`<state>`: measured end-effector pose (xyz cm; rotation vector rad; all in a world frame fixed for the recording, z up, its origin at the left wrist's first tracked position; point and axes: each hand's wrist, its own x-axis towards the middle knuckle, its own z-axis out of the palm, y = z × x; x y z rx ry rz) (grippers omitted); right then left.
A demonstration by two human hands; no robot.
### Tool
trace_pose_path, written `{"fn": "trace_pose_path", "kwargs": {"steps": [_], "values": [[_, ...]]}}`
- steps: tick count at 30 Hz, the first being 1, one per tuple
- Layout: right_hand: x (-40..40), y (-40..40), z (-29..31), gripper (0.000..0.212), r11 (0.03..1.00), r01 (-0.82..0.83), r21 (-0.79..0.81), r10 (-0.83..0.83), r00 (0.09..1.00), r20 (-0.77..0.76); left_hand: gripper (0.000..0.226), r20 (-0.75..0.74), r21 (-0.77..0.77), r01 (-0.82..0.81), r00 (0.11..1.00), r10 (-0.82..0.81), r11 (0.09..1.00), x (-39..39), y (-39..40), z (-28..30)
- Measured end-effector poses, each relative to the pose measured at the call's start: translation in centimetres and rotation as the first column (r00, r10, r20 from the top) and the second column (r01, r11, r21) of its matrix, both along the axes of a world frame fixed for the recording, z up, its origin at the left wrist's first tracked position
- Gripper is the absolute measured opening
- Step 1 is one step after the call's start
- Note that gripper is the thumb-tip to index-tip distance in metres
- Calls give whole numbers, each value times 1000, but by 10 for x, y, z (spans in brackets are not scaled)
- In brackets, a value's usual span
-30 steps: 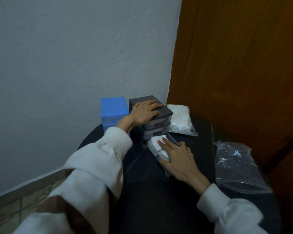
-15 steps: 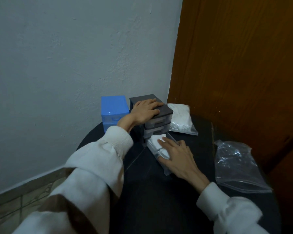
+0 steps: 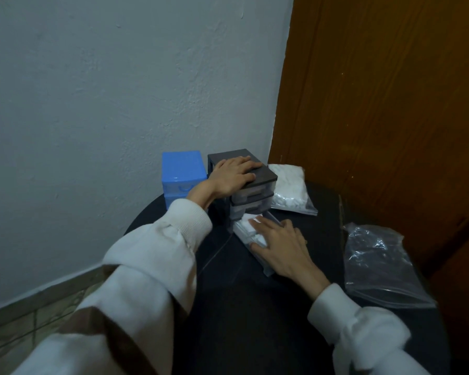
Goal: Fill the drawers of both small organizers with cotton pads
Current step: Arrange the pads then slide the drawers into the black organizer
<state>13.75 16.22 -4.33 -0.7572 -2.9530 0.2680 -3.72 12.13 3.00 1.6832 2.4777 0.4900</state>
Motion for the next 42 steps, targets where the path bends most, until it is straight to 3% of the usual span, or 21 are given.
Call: {"fn": "trace_pose_path", "kwargs": {"steps": [5, 13, 21, 23, 27, 30, 42], "values": [[-7, -8, 0, 52, 997, 68, 18, -69, 997, 27, 44, 1, 5, 0, 1000, 0, 1000, 0, -1, 1], [-17, -21, -4, 46, 989, 147, 1, -147, 988, -54, 44, -6, 12, -7, 1000, 7, 1000, -2, 2, -2], [3, -9, -7, 59, 999, 19, 35, -16, 997, -72, 44, 3, 21, 2, 1000, -2, 1000, -1, 1, -1], [18, -8, -5, 62, 995, -71, 65, 75, 995, -62, 44, 11, 19, -1, 1000, 0, 1000, -1, 0, -1], [43, 0, -3, 70, 964, -265, -33, 265, 964, -14, 44, 10, 20, -6, 1000, 6, 1000, 1, -1, 0], [47, 7, -10, 78, 943, -329, 42, 325, 943, 76, 44, 15, 23, -9, 1000, 8, 1000, 1, -2, 0], [20, 10, -13, 62, 927, -354, 125, 349, 935, 61, 43, 26, 34, 4, 1000, -5, 999, -1, 0, -1]]}}
